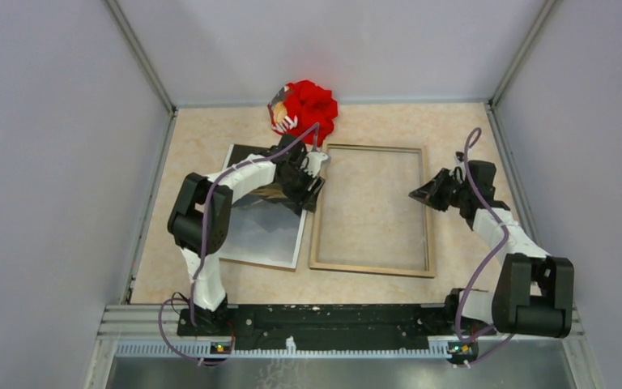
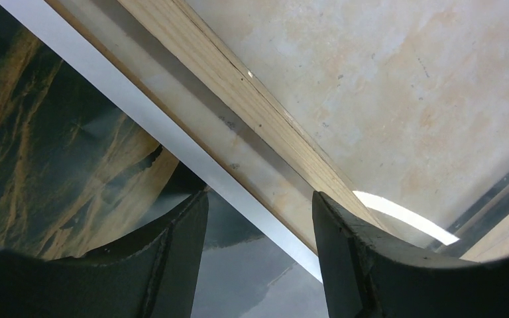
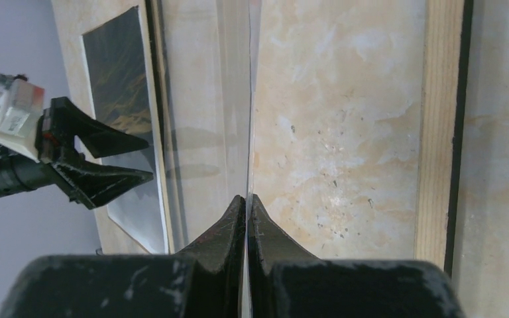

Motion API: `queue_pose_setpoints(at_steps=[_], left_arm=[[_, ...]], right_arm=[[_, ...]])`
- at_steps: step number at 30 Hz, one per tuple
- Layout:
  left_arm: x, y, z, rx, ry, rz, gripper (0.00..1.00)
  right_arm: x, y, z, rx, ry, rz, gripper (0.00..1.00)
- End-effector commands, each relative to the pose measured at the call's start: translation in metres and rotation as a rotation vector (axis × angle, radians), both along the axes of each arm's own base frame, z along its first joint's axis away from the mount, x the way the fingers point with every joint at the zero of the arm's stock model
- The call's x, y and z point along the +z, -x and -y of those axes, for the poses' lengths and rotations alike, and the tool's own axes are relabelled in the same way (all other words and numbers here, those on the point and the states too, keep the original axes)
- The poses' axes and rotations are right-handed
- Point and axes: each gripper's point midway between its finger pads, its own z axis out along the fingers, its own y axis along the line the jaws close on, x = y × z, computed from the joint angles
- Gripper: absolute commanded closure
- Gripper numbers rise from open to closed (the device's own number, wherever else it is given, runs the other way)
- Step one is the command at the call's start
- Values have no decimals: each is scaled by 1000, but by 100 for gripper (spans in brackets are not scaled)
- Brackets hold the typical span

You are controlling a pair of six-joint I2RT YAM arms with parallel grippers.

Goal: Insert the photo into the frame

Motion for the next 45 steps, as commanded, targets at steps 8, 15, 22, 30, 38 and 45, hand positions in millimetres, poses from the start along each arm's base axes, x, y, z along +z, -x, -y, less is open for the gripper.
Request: queue_pose_setpoints(at_steps=[8, 15, 22, 30, 38, 45], left_arm=[[1, -12, 12, -12, 27, 26, 41], [2, -11, 13, -17, 34, 22, 45], [-1, -7, 14, -29, 45, 7, 55], [-5, -3, 15, -39, 52, -6, 73], [-8, -1, 15, -38, 57, -25, 78], [-7, -1, 14, -35, 67, -32, 86]], right_arm=[[61, -6, -15, 114, -45, 269, 100], [40, -8, -16, 85, -85, 205, 100], [39, -8, -21, 59, -168, 195, 100], [74, -7, -32, 69, -301, 260, 100], [88, -4, -47, 108, -342, 294, 100], [88, -6, -62, 113, -390, 278, 100]])
